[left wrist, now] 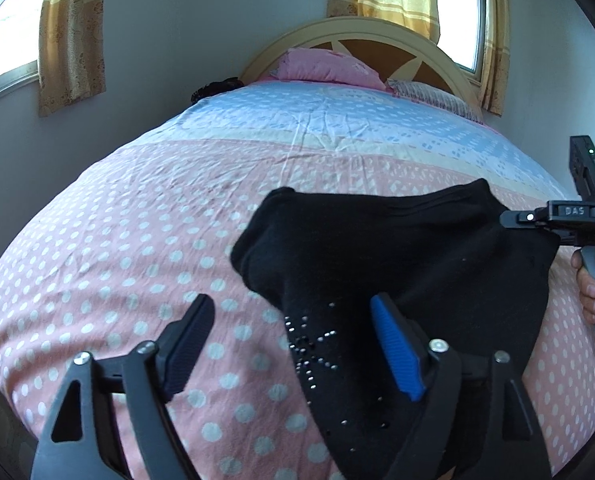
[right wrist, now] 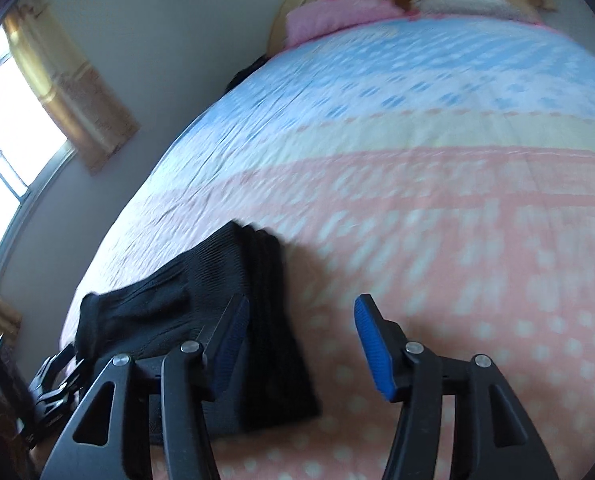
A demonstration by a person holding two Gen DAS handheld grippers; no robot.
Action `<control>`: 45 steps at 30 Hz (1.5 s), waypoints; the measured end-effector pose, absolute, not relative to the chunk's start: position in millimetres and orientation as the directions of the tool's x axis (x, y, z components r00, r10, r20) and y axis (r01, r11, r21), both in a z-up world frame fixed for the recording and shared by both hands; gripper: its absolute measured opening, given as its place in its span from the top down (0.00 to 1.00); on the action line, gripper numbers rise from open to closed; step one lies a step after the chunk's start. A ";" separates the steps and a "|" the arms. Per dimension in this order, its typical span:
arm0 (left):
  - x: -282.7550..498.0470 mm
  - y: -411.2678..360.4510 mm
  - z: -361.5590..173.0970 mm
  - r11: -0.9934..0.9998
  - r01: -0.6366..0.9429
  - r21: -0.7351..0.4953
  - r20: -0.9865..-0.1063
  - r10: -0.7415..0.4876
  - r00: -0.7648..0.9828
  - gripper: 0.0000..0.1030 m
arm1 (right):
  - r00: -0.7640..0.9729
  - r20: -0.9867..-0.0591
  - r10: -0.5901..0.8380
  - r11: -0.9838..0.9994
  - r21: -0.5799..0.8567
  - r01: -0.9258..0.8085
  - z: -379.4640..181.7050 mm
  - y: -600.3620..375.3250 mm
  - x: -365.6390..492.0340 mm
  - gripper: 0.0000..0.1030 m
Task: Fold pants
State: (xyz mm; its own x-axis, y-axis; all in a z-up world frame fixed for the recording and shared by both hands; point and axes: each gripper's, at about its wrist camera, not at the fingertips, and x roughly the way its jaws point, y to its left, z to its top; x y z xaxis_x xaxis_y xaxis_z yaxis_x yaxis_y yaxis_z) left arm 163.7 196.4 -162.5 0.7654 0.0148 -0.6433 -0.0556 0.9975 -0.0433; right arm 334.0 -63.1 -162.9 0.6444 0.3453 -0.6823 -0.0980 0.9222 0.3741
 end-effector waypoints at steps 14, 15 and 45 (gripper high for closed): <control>94.9 204.3 -90.5 0.993 -0.102 -0.057 -0.528 0.056 0.848 0.10 | 0.815 -0.507 0.280 0.956 0.226 -0.187 -60.6 -46.1 183.1 0.40; 88.6 201.1 -80.6 0.993 -0.099 -0.061 -0.506 0.055 0.861 0.09 | 0.821 -0.495 0.286 0.956 0.211 -0.205 -55.4 -41.9 174.4 0.40; 47.6 171.1 -25.6 0.996 -0.067 -0.051 -0.356 0.044 0.934 0.02 | 0.842 -0.432 0.323 0.946 0.147 -0.288 -31.4 -17.8 124.2 0.39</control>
